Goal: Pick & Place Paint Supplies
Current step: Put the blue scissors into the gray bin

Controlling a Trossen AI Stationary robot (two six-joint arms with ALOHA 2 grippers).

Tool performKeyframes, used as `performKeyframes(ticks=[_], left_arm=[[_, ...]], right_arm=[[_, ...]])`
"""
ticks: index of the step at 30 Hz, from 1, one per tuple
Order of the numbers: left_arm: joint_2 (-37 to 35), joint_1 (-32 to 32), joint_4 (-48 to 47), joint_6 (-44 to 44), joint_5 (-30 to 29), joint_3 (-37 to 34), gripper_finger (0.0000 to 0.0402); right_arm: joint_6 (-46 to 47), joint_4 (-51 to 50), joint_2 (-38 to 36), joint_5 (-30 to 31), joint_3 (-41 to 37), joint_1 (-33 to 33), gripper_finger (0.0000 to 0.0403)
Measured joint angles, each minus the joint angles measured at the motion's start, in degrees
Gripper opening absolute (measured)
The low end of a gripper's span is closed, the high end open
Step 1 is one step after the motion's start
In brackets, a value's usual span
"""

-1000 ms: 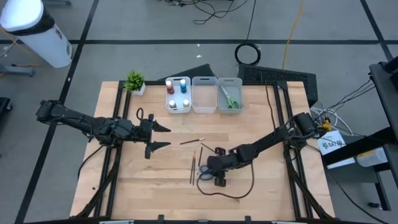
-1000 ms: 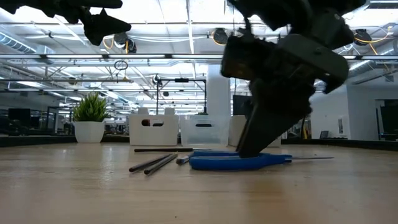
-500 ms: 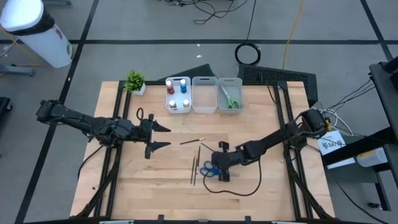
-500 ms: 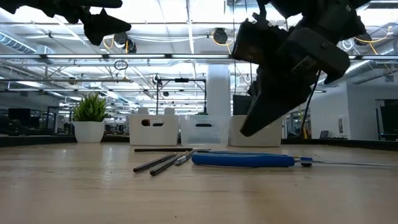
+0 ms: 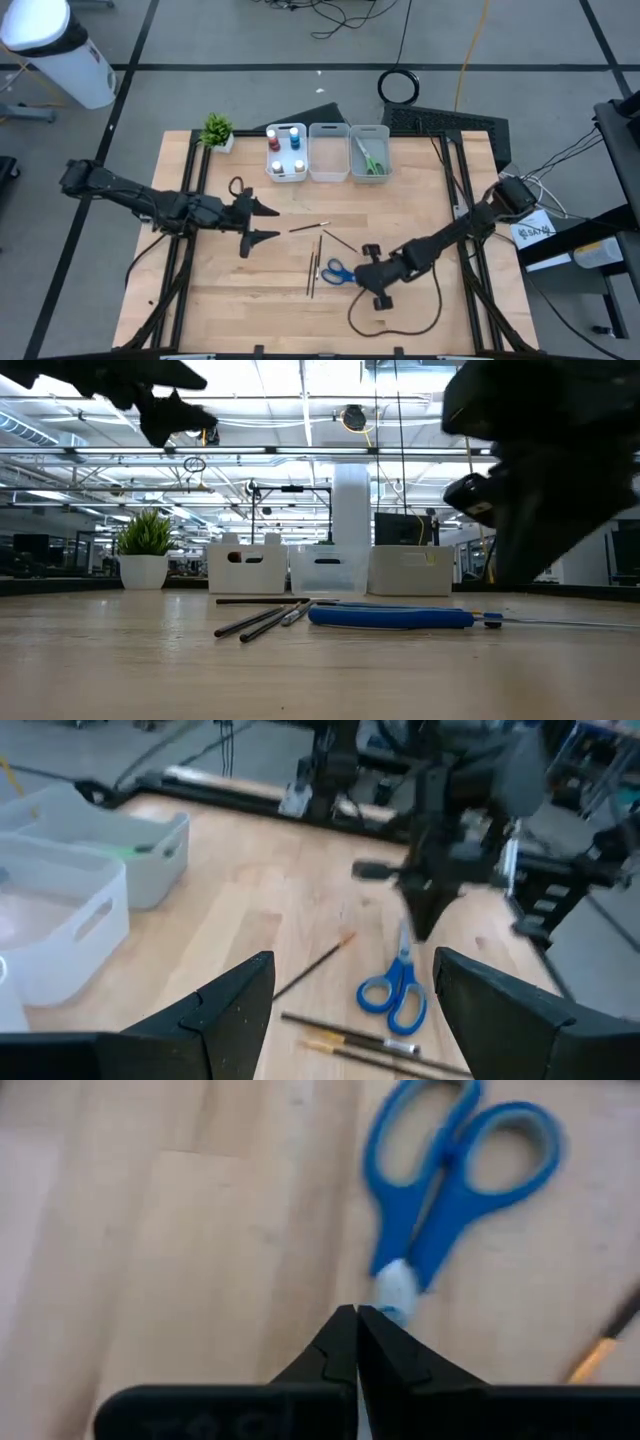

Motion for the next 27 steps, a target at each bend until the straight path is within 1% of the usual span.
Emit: performKeyframes(ticks=[2,5,9,12,18,21,27], left_arm=[[2.5,0.0,1.3,0.2,0.0,0.0,0.0285],[6.7,0.1,5.4,0.5,0.0,0.0,0.0285],[11.6,0.1,11.0,1.7,0.1,0.0,0.0285],[14.7,0.1,13.6,2.1,0.2,0.0,0.0285],[17.9,0.1,15.2,2.0,0.9,0.0,0.0285],[18.2,0.1,15.5,2.0,1.7,0.0,0.0285],[18.1,-0.2,18.2,0.5,1.7,0.0,0.0285]], right_arm=[[0.3,-1.0,0.0,0.6,0.2,1.7,0.0],[1.5,-4.5,-0.1,3.0,0.2,3.6,0.0],[3.9,-8.4,-0.1,6.2,0.2,4.1,0.0],[4.7,-9.6,-0.1,6.2,0.2,4.1,0.0],[5.7,-4.4,-0.2,5.4,-3.8,4.1,0.0],[7.6,-1.6,-0.4,4.7,-6.6,4.1,0.0],[10.5,0.5,-0.4,4.8,-11.1,4.1,0.0]])
